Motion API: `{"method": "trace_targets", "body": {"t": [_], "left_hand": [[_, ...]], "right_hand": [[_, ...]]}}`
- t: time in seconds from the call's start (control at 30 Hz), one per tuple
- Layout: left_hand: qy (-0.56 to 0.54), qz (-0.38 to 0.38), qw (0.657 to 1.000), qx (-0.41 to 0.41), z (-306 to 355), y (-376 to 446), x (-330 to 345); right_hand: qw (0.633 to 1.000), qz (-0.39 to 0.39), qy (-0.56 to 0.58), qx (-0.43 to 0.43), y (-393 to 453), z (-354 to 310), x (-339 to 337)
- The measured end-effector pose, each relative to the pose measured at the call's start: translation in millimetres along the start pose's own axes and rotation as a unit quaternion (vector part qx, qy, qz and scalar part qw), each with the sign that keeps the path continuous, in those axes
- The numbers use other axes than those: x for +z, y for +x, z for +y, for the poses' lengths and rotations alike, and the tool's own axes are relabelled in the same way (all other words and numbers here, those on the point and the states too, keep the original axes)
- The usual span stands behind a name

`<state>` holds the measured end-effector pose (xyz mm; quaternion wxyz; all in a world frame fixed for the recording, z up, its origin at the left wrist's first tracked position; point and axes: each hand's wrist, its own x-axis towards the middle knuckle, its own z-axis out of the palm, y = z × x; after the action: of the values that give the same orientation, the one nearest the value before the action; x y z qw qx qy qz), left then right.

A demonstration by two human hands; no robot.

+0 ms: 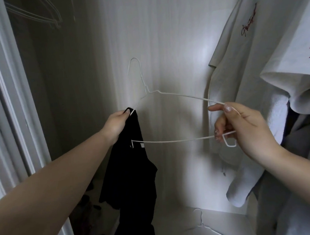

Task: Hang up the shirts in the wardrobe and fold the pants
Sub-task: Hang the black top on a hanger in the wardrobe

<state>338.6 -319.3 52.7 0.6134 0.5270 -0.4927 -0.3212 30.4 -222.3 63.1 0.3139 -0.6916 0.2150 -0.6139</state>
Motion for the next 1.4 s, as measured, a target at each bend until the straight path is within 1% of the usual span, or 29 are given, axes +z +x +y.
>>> {"method": "trace_targets", "body": {"t": [0.1,0.23,0.37,0.4,0.47,0.53,0.6,0.67,0.7,0.73,0.77,0.83,0.9,0.93,0.97,1.03,1.1,1.17,1.23,1.3,1.4], "left_hand": [[-0.044,-0.042,0.998,0.023,11,-7,19],[-0.083,-0.074,0.993,0.039,30,-11,36],[-0.08,-0.091,0.991,0.051,41,-10,39],[-0.067,-0.089,0.992,0.058,40,-9,40],[-0.052,-0.058,0.995,0.067,39,-8,42],[-0.054,-0.023,0.996,0.071,37,-7,44],[-0.07,0.0,0.995,0.076,37,-6,45],[-0.083,0.011,0.993,0.079,37,-6,46],[-0.085,0.012,0.993,0.08,38,-7,46],[-0.087,0.011,0.993,0.081,39,-8,47],[-0.088,0.009,0.992,0.085,40,-8,49],[-0.083,0.005,0.992,0.091,41,-10,52],[-0.07,0.004,0.993,0.098,43,-12,55],[-0.066,0.004,0.993,0.1,44,-14,56],[-0.063,0.002,0.993,0.103,45,-15,57],[-0.059,0.0,0.993,0.106,47,-19,57],[-0.058,0.007,0.992,0.113,50,-22,54],[-0.069,0.015,0.99,0.122,52,-24,48],[-0.082,0.017,0.988,0.13,52,-25,40],[-0.067,0.032,0.988,0.137,50,-23,31],[-0.013,0.083,0.985,0.151,40,-16,14]], "right_hand": [[1.0,-0.003,-0.017,0.012,-2,10,4],[0.999,-0.006,-0.045,0.018,-6,24,6],[0.997,-0.019,-0.072,0.003,-7,33,3],[0.997,-0.03,-0.074,0.003,-7,34,3],[0.997,-0.046,-0.063,0.014,-8,36,4],[0.997,-0.046,0.004,0.059,-12,47,3],[0.986,-0.035,0.081,0.142,-23,63,5],[0.968,-0.034,0.099,0.229,-38,82,11],[0.962,-0.045,0.084,0.256,-45,90,15],[0.962,-0.064,0.052,0.26,-51,96,20],[0.967,-0.09,0.003,0.237,-55,99,25],[0.97,-0.156,-0.132,0.129,-58,99,37],[0.941,-0.206,-0.268,0.004,-53,99,51],[0.92,-0.223,-0.319,-0.037,-50,98,58],[0.899,-0.242,-0.359,-0.061,-46,98,65],[0.866,-0.283,-0.408,-0.063,-42,103,77],[0.83,-0.323,-0.454,-0.025,-38,109,83],[0.786,-0.348,-0.51,-0.004,-36,115,83],[0.745,-0.36,-0.561,-0.017,-34,121,79],[0.731,-0.353,-0.582,-0.041,-32,123,72],[0.717,-0.331,-0.608,-0.085,-24,116,53]]}}
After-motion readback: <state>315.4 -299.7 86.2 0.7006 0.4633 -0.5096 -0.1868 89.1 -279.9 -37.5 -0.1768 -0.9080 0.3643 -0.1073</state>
